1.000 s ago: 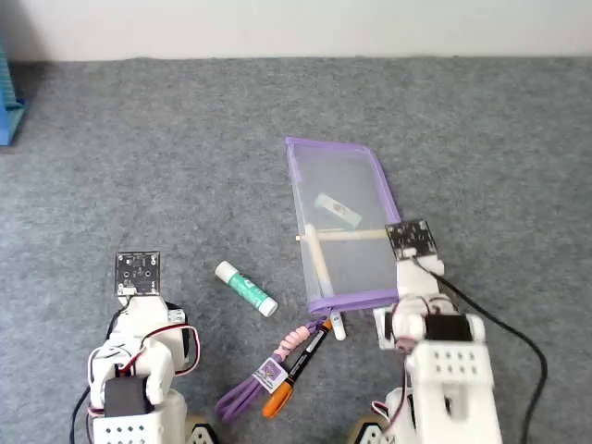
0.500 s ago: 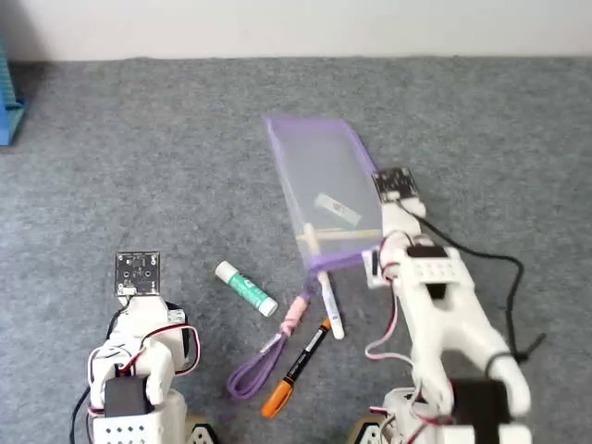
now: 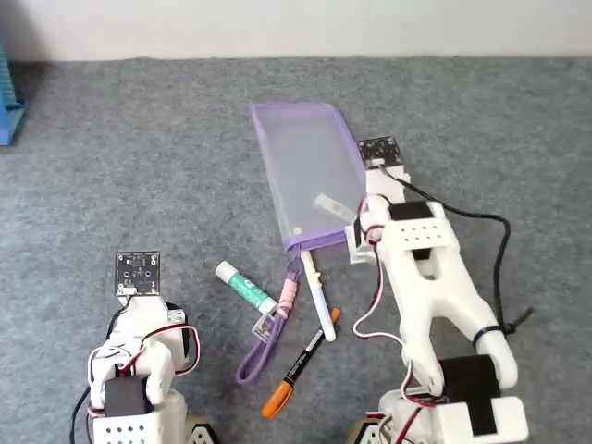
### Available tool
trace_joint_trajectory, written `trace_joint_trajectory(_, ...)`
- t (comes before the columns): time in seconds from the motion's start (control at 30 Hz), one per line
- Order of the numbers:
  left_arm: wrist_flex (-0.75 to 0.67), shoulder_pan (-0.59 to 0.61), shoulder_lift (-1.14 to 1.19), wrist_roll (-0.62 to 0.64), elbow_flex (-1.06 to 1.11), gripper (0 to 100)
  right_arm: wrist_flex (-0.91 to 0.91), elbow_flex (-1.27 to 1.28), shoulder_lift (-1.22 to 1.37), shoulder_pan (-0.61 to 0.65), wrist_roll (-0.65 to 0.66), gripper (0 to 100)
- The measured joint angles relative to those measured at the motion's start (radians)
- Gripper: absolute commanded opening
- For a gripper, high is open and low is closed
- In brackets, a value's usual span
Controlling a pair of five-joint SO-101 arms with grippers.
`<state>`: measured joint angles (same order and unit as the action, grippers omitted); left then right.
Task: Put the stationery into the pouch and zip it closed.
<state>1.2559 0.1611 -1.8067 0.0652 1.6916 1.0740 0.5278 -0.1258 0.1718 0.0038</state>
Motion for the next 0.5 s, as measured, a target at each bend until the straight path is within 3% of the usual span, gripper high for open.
trace_joint_trajectory(0.23,0.0,0.0,0.0,0.0,0.0,2,0.298,-0.181,-0.011,0.153,-0.238,3.9)
trace_joint_trajectory(0.4,0.0,0.0,0.0,0.0,0.0,2,0.331,-0.218,0.023,0.311,-0.359,19.9)
trace_joint_trajectory(0.5,0.0,0.0,0.0,0.0,0.0,2,0.331,-0.221,0.086,0.37,-0.445,21.7)
